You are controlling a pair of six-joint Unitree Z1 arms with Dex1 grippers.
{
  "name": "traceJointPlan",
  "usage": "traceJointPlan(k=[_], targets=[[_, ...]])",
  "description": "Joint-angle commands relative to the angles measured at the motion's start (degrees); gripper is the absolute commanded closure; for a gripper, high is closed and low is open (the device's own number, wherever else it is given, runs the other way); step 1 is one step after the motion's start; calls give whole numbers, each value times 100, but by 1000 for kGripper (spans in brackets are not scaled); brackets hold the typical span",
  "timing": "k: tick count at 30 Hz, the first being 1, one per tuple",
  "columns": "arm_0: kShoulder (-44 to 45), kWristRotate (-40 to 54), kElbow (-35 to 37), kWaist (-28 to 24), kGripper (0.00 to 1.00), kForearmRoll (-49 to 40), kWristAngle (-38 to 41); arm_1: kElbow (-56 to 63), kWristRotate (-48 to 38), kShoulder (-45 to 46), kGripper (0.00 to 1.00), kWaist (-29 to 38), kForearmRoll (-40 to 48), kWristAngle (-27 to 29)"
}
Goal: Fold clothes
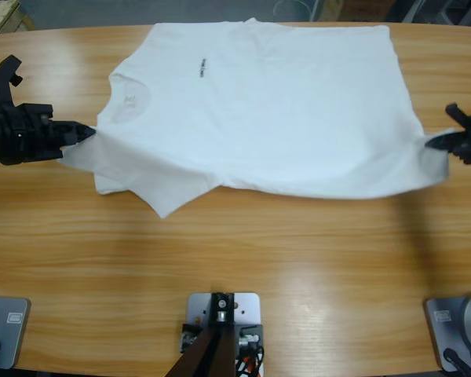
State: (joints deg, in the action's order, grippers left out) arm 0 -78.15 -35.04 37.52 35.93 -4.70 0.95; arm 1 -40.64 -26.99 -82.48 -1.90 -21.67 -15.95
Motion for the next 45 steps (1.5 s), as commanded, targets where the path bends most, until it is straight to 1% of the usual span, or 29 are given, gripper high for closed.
traceJointPlan(k=[1,13,19,24,32,37,45], targets=[[23,199,-17,-293,1000,-101,164,-418,333,-262,1000,-74,-169,29],[-81,284,-25,-381,1000,-101,169,-566,639,-601,1000,-70,-224,-92],[-118,377,-6,-588,1000,-94,231,-733,897,-699,1000,-72,-356,-92],[-204,454,-13,-622,1000,-96,248,-842,1024,-847,1000,-74,-350,-85],[-429,482,8,-641,1000,-57,248,-1243,1135,-1313,1000,-74,-416,-83],[-582,533,110,-769,1000,-38,248,-1403,1156,-1559,1000,-70,-400,-73],[-719,568,168,-815,1000,-28,248,-1540,1189,-1754,1000,-70,-400,-10]])
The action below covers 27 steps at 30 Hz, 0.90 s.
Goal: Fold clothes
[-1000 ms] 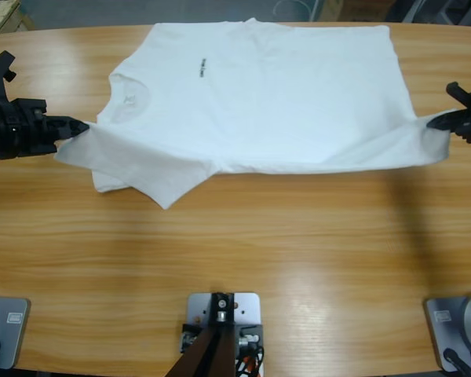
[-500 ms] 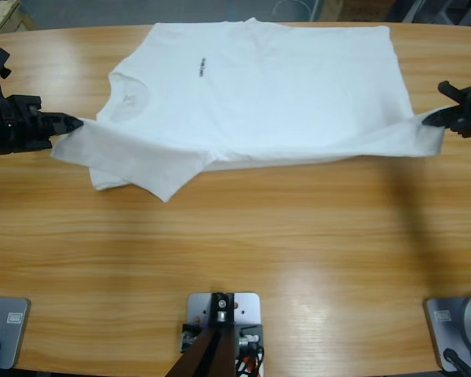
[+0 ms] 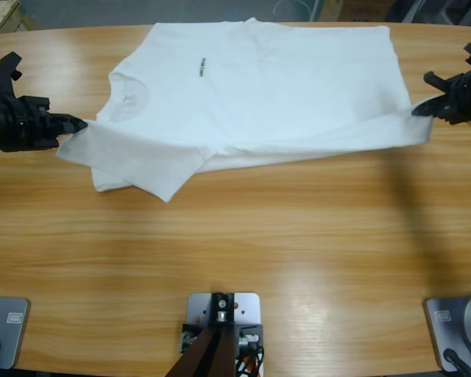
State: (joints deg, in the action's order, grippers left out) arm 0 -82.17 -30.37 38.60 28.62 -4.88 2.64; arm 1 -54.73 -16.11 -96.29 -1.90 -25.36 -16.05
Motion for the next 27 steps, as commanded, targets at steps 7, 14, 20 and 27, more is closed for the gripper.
traceJointPlan(k=[7,14,20,27], targets=[[-401,128,86,-138,1000,-1,79,-284,156,-563,1000,-72,-39,19],[-551,163,151,-218,1000,66,79,-404,221,-681,1000,-68,-48,40],[-611,182,207,-305,1000,75,84,-418,232,-756,1000,-66,-45,49],[-630,279,239,-456,1000,66,167,-520,239,-962,1000,-68,-39,77]])
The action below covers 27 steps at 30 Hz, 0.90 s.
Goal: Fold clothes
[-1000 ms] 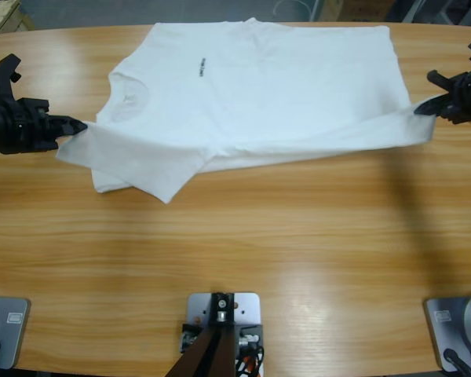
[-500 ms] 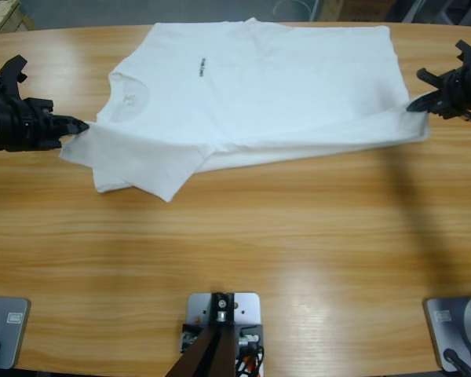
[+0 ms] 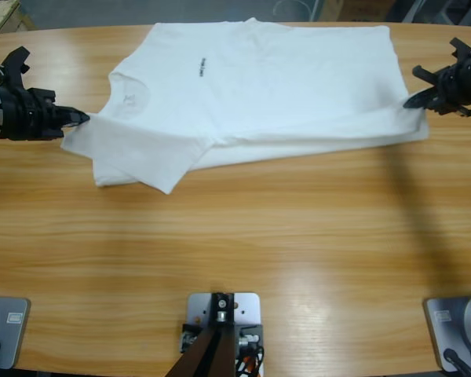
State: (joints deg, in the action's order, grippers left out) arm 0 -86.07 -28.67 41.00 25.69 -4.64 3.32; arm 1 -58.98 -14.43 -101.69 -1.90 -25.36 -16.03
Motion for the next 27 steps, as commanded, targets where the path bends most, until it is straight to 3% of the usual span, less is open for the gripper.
traceJointPlan(k=[1,27], targets=[[-263,124,8,-172,1000,44,106,-112,72,-450,1000,-72,-39,82],[-1267,428,855,-390,1000,44,398,-704,209,-810,1000,-68,-210,279]])
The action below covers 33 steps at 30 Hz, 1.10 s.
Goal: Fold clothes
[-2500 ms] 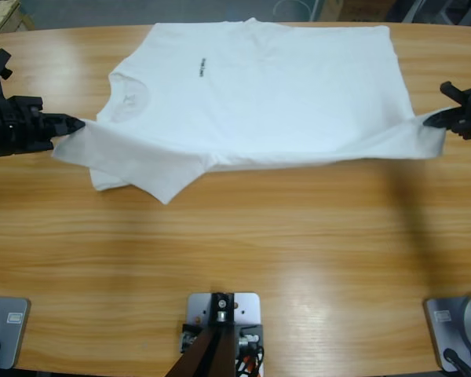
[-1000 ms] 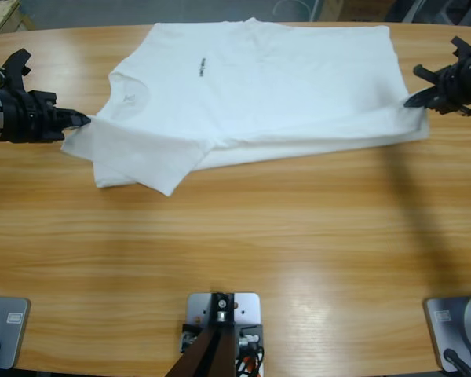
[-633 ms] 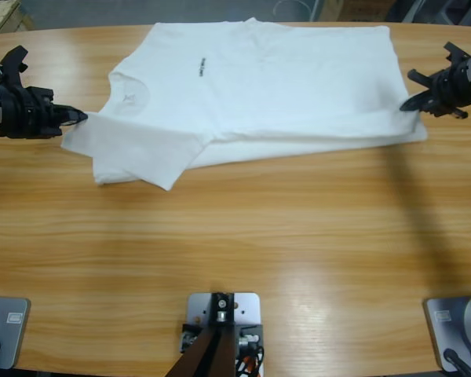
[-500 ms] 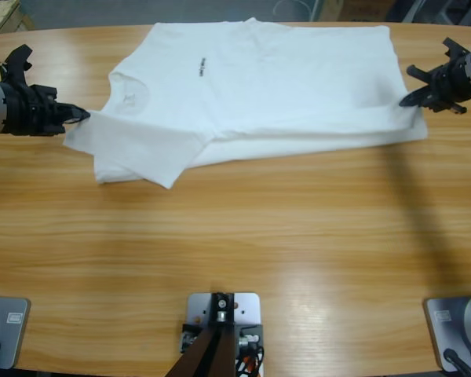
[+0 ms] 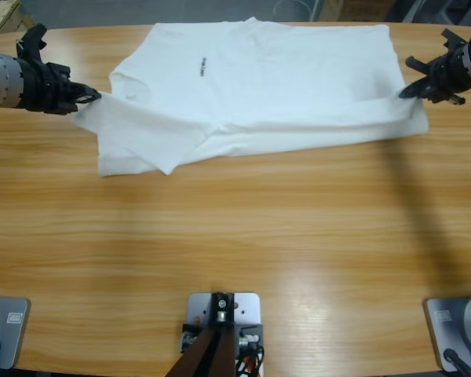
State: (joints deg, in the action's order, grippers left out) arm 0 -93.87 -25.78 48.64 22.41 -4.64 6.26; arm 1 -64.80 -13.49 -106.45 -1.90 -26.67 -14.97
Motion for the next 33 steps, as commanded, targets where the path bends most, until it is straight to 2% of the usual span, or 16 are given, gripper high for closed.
traceJointPlan(k=[1,11,12,13,14,15,16,17,18,19,20,23,29,33], targets=[[-515,152,113,-67,1000,43,103,-133,120,-343,1000,-68,-82,189],[-710,282,225,-218,1000,47,129,-471,177,-552,1000,-73,-229,226],[-719,287,229,-223,1000,45,137,-578,205,-615,962,-72,-353,217],[-733,292,239,-232,1000,42,165,-667,226,-666,576,-70,-444,219],[-747,298,243,-244,1000,42,189,-720,238,-696,288,-72,-502,236],[-756,306,243,-250,1000,42,212,-750,242,-703,116,-72,-535,259],[-765,317,243,-255,848,42,217,-762,242,-700,42,-70,-549,282],[-759,326,243,-255,543,40,217,-771,249,-686,33,-70,-558,300],[-754,333,243,-255,343,33,217,-789,256,-668,28,-72,-576,305],[-745,336,243,-255,185,33,216,-812,273,-647,9,-72,-607,310],[-738,336,243,-255,84,31,217,-820,277,-636,0,-70,-627,310],[-678,342,243,-262,5,17,209,-834,286,-549,0,-70,-679,412],[-235,428,208,-457,0,-301,216,-914,286,-192,0,-70,-936,511],[202,331,-406,-450,0,-292,230,-820,233,95,0,-73,-955,572]])
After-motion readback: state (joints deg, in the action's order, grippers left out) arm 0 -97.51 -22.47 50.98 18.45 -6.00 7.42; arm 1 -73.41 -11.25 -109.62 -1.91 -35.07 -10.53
